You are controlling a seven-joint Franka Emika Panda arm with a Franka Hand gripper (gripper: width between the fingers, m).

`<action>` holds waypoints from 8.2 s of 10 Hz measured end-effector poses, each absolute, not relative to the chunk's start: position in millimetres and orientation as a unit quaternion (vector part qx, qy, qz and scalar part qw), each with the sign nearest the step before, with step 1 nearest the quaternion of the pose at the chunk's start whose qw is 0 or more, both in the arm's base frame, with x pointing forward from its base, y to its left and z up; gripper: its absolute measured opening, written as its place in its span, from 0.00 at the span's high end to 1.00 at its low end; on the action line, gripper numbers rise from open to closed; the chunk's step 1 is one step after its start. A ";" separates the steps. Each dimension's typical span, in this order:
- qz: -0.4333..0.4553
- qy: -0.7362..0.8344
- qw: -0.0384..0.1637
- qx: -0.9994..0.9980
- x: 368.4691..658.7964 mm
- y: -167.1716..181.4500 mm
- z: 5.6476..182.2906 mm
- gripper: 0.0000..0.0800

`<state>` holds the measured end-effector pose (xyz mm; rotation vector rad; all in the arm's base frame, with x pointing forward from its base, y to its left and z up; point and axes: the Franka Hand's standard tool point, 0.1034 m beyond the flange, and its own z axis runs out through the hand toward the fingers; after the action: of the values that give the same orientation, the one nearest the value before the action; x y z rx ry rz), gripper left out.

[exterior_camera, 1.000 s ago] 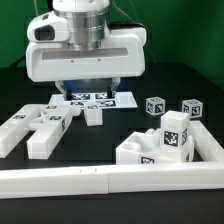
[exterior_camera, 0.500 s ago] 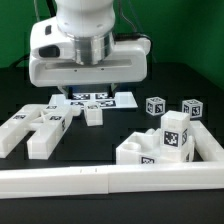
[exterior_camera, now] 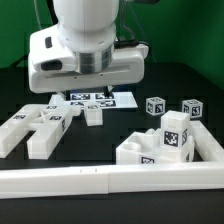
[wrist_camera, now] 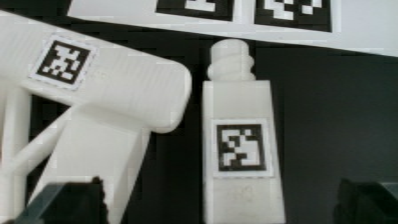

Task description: Assemble chair

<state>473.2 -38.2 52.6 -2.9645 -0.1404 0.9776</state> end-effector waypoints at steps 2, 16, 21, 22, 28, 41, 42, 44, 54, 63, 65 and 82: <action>0.312 -0.045 -0.022 -0.949 472.8 -41.0 49.8 0.19; 0.411 -0.046 -0.028 -0.910 473.5 -38.9 35.6 0.19; 0.413 -0.051 -0.031 -0.909 470.5 -25.4 24.4 0.19; 0.413 -0.051 -0.031 -0.909 470.2 -24.8 22.9 0.19; 0.413 -0.048 -0.031 -0.909 467.9 -30.3 11.9 0.33; 0.395 -0.036 -0.021 -0.918 483.3 -35.9 67.4 0.64; 0.395 -0.036 -0.021 -0.918 483.4 -36.2 67.3 0.64; 0.327 -0.041 -0.024 -0.944 499.3 -37.5 63.2 0.64; -0.010 -0.045 -0.031 -0.998 547.7 -26.9 104.3 0.64; -0.160 -0.049 -0.029 -0.985 577.5 -11.2 126.9 0.64; -0.160 -0.028 -0.003 -0.987 588.3 -20.6 134.7 0.64; -0.273 -0.026 -0.025 -0.961 634.9 -17.9 131.8 0.64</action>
Offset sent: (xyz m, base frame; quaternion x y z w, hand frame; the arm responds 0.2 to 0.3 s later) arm -0.0110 0.0010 -0.0080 -0.0251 -0.0065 -0.0283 0.9993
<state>634.9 -17.9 131.8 -3.0687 -0.0829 -0.8704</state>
